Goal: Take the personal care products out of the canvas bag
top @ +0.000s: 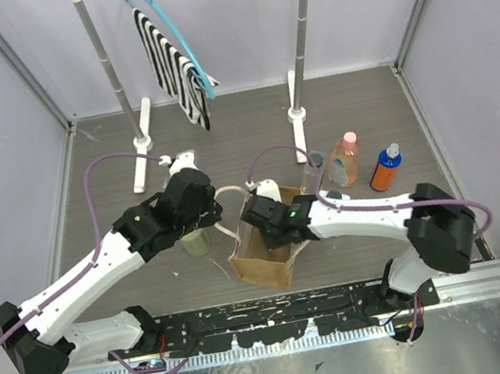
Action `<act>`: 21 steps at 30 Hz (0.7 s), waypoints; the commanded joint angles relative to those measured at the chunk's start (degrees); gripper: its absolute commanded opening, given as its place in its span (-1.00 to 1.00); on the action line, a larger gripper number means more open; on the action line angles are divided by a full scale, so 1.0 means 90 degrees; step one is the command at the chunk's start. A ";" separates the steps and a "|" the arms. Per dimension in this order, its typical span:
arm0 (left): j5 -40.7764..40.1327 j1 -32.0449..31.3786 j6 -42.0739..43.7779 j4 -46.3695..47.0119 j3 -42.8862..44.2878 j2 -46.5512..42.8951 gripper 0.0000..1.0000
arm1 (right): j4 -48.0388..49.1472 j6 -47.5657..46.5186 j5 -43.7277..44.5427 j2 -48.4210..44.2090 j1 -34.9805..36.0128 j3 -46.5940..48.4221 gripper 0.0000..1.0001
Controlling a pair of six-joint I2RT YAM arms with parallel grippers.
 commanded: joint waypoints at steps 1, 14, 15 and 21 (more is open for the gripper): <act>-0.0057 0.0004 -0.0035 -0.0127 -0.0053 -0.0069 -1.00 | 0.0038 -0.0203 0.0656 -0.0994 0.0023 0.0550 -0.99; -0.0106 0.0005 0.0077 -0.0205 0.0210 -0.0198 0.23 | 0.0244 -0.1103 0.1621 -0.2593 0.0023 0.0661 0.55; -0.0162 0.0002 0.0087 -0.0219 0.0251 -0.0257 0.43 | 0.0293 -0.1221 0.1675 -0.2713 0.0022 0.0704 0.61; -0.0541 0.0003 0.0412 -0.0363 0.0619 -0.0739 0.99 | 0.0552 -0.2331 0.1704 -0.3125 0.0023 0.1223 0.74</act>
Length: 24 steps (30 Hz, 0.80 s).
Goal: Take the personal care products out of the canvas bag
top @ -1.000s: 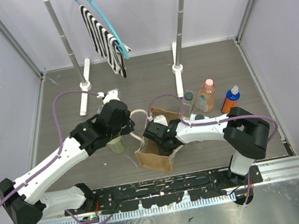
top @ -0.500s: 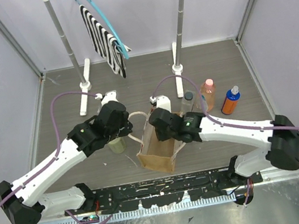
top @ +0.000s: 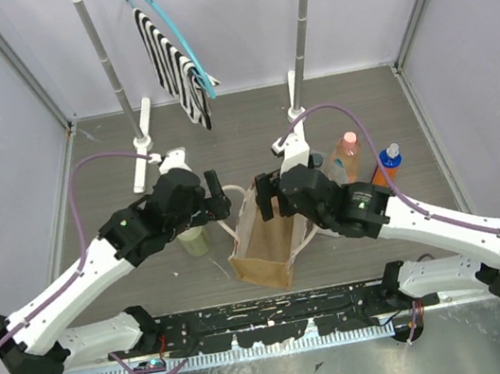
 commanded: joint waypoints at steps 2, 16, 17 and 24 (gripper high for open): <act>-0.0633 0.0005 0.0454 -0.0234 0.0688 -0.0635 0.98 | 0.0538 -0.1233 0.0577 -0.0412 0.0005 0.0803 0.82; -0.0659 0.2301 0.2230 -0.1356 0.2438 -0.0492 0.98 | -0.0209 -0.1618 -0.3671 0.1108 -0.4598 0.3488 1.00; -0.0469 0.2543 0.2313 -0.1319 0.2472 -0.0431 0.98 | -0.0207 -0.1698 -0.3788 0.1283 -0.4729 0.3629 1.00; 0.1537 0.4371 0.2596 -0.1268 0.2918 0.0549 0.98 | -0.0103 -0.1626 -0.3923 0.1965 -0.5394 0.4209 1.00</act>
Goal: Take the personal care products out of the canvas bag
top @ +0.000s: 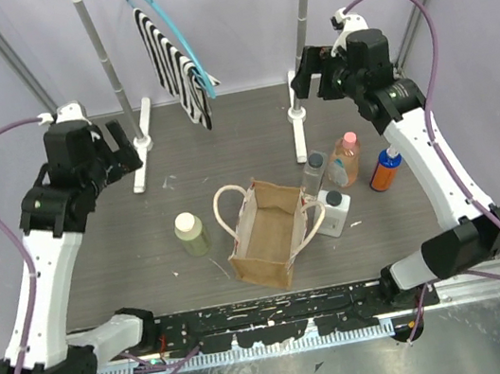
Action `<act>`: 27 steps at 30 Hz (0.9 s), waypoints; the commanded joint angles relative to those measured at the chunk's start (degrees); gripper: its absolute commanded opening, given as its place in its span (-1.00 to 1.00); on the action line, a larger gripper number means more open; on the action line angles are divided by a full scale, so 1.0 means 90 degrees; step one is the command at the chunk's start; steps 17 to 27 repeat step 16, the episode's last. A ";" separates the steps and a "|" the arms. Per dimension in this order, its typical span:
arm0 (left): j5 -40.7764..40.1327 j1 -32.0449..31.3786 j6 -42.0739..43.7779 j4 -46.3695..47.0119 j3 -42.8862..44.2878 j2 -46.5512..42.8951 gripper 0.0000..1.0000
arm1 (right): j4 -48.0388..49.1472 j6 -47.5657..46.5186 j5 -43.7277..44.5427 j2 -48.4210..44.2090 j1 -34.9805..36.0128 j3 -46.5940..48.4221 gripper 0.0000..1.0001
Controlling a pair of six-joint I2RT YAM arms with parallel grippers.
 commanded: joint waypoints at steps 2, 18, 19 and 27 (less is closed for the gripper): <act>0.1636 0.0922 0.0356 -0.0286 0.0624 0.1045 0.98 | 0.0128 -0.0143 -0.0059 0.0075 -0.0304 0.0475 1.00; 0.1626 0.0953 0.0136 0.0019 0.0332 0.1285 0.98 | 0.0463 -0.0503 0.0687 -0.0526 -0.0338 -0.0660 1.00; 0.1626 0.0953 0.0136 0.0019 0.0332 0.1285 0.98 | 0.0463 -0.0503 0.0687 -0.0526 -0.0338 -0.0660 1.00; 0.1626 0.0953 0.0136 0.0019 0.0332 0.1285 0.98 | 0.0463 -0.0503 0.0687 -0.0526 -0.0338 -0.0660 1.00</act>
